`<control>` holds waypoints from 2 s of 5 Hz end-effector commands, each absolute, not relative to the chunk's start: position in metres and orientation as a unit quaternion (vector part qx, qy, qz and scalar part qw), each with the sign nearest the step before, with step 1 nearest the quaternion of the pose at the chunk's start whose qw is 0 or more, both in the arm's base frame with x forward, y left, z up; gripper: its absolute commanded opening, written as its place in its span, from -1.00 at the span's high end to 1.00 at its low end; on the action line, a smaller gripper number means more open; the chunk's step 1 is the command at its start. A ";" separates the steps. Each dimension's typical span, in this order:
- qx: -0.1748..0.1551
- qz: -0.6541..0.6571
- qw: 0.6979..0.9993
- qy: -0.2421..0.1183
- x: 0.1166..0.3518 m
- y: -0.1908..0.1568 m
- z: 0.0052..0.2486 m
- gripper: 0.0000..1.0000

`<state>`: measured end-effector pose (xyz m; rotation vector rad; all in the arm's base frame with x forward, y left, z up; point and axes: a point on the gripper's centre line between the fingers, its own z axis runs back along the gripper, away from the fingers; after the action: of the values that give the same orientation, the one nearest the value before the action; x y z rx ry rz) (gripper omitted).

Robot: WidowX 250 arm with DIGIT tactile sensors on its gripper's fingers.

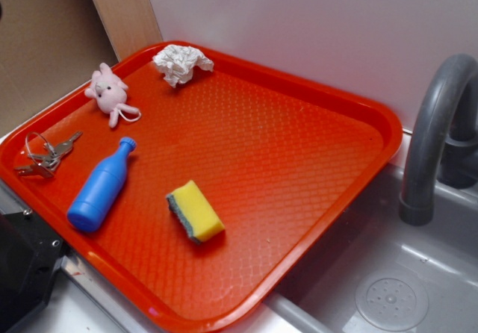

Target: Grab the silver keys.

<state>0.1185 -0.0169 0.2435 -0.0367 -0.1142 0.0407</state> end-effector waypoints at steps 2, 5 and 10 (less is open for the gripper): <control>-0.024 0.124 0.991 -0.045 0.131 0.028 0.219 -1.00; 0.002 0.447 0.895 0.013 0.109 0.061 0.190 -1.00; 0.095 0.480 0.871 -0.040 0.080 0.109 0.121 -1.00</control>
<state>0.0860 0.1095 0.1156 0.1864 -0.0633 1.0065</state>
